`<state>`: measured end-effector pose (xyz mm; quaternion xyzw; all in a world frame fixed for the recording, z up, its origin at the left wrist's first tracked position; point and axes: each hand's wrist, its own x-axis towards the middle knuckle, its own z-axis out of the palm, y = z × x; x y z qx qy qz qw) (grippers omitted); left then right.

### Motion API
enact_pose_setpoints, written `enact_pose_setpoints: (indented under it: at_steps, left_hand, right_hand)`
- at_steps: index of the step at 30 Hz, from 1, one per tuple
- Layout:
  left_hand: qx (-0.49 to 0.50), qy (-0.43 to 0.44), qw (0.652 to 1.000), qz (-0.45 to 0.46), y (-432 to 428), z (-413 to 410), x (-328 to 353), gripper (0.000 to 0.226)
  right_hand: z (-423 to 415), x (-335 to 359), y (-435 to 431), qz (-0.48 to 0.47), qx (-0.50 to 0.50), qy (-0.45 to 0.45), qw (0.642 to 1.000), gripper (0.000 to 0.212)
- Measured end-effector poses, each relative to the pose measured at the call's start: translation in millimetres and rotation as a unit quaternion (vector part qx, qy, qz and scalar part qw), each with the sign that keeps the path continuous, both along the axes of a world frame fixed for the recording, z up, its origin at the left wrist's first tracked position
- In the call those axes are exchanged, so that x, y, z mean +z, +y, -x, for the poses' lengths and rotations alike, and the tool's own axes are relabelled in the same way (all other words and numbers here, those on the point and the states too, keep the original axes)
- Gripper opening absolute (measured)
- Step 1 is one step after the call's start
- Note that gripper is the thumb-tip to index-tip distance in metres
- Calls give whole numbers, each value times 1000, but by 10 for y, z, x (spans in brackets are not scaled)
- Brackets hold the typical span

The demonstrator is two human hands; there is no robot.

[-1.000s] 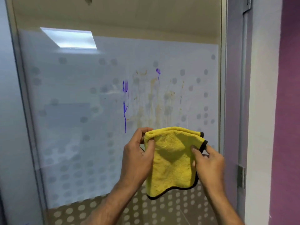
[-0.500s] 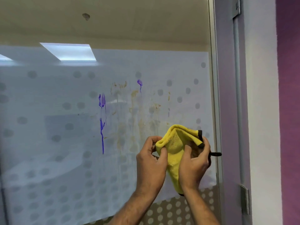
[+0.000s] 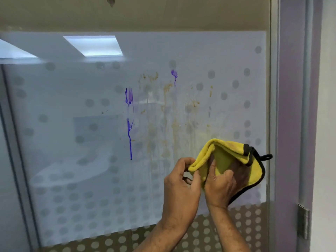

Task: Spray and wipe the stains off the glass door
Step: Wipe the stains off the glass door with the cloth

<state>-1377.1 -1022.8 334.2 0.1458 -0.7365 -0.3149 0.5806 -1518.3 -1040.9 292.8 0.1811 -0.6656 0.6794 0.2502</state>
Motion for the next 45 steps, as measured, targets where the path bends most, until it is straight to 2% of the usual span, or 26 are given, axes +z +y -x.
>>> enact_pose_setpoints:
  at_steps: [2, 4, 7, 11, 15, 20, 25, 31, 39, 45]
  left_hand:
    - [27, -7, 998, 47, -74, -185, -20, 32]
    - [90, 24, 988, 127, -259, -482, -21, 42]
    - [225, 65, 941, 244, -717, -1014, 65, 43]
    - [348, 42, 890, 290, -1343, -1536, 375, 54]
    - [386, 7, 859, 337, -1748, -1649, 606, 59]
    - [410, -13, 847, 339, -2016, -1596, 667, 64]
    - [405, -19, 856, 321, -2159, -1578, 680, 70]
    - [446, -19, 822, 353, -2057, -1587, 689, 68]
    - [476, -41, 800, 362, -2054, -1574, 681, 70]
    - [476, -15, 804, 355, -2048, -1543, 679, 62]
  right_hand:
    - [45, 43, 2, -30, -80, 64, 994, 103]
    - [74, 67, -8, -34, -116, 88, 989, 99]
    - [106, 56, -50, -33, -125, 91, 987, 99]
    - [127, 83, -100, -27, -156, 105, 982, 94]
    - [34, 162, -135, -70, -144, 168, 973, 96]
    - [-76, 206, -156, -123, -147, 174, 966, 88]
    - [-157, 317, -283, -78, -162, 136, 974, 81]
    - [-44, 998, -260, -36, -165, 138, 976, 81]
    - [-310, 2154, -425, -64, -158, 231, 958, 83]
    - [-1052, 2475, -833, -71, -135, 368, 917, 82]
